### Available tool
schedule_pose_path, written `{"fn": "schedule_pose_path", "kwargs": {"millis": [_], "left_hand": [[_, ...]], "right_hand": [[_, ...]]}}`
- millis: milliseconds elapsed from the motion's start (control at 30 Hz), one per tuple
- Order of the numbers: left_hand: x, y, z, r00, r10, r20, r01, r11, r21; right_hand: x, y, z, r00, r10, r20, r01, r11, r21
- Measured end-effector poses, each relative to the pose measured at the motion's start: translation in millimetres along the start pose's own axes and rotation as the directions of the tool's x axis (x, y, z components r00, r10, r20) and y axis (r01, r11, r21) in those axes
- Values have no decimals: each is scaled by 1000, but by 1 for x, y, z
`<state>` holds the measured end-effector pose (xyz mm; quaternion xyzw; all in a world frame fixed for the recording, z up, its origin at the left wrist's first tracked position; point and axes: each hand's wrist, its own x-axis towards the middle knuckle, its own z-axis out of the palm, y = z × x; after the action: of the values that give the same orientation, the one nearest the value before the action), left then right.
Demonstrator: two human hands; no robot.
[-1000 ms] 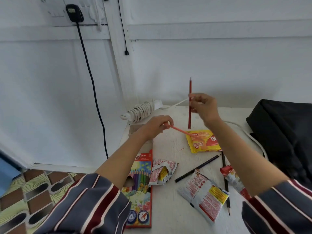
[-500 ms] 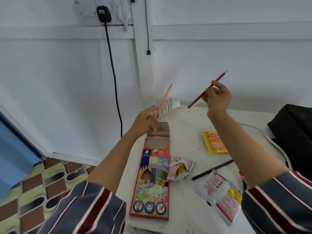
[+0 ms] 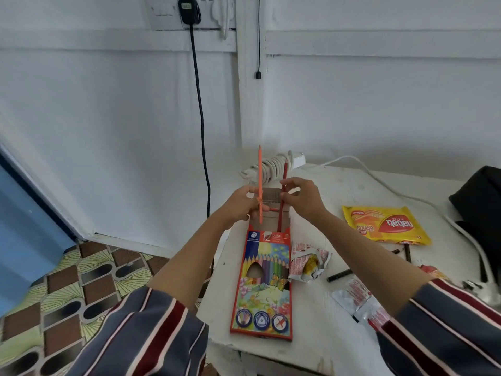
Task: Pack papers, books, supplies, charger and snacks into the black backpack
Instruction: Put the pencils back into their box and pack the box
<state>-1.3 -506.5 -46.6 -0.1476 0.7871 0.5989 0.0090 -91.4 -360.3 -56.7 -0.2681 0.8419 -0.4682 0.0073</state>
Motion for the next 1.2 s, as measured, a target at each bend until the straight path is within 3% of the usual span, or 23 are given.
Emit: {"fn": "schedule_pose_path", "kwargs": {"millis": [200,300,367,467,567,833,1000,1200], "left_hand": [[0,-6,1,999,-12,30,11,998,55],[1,-6,1,999,-11,44,8,999,51],[2,-5,1,999,-23,48,20,998,61],[3,-3,3,998,-35,53,31,997,72],[5,-3,4,998,-42,52,37,994,100],[2,-1,4,997,-39,60,33,995,97],[-1,2,6,997,-40,65,33,995,95],[-2,3,8,998,-47,47,43,996,83]], "right_hand": [[-9,-2,-1,972,11,236,70,940,-333],[-11,-5,-11,956,-7,292,122,918,-378],[-13,-6,-18,901,30,433,164,901,-403],[-17,-4,-23,762,194,618,301,739,-603],[-21,2,-23,749,251,613,316,678,-664],[-29,-3,-25,843,70,533,357,668,-653],[-31,1,-24,791,187,582,297,715,-633],[-35,-3,-23,823,64,564,310,781,-542]]}}
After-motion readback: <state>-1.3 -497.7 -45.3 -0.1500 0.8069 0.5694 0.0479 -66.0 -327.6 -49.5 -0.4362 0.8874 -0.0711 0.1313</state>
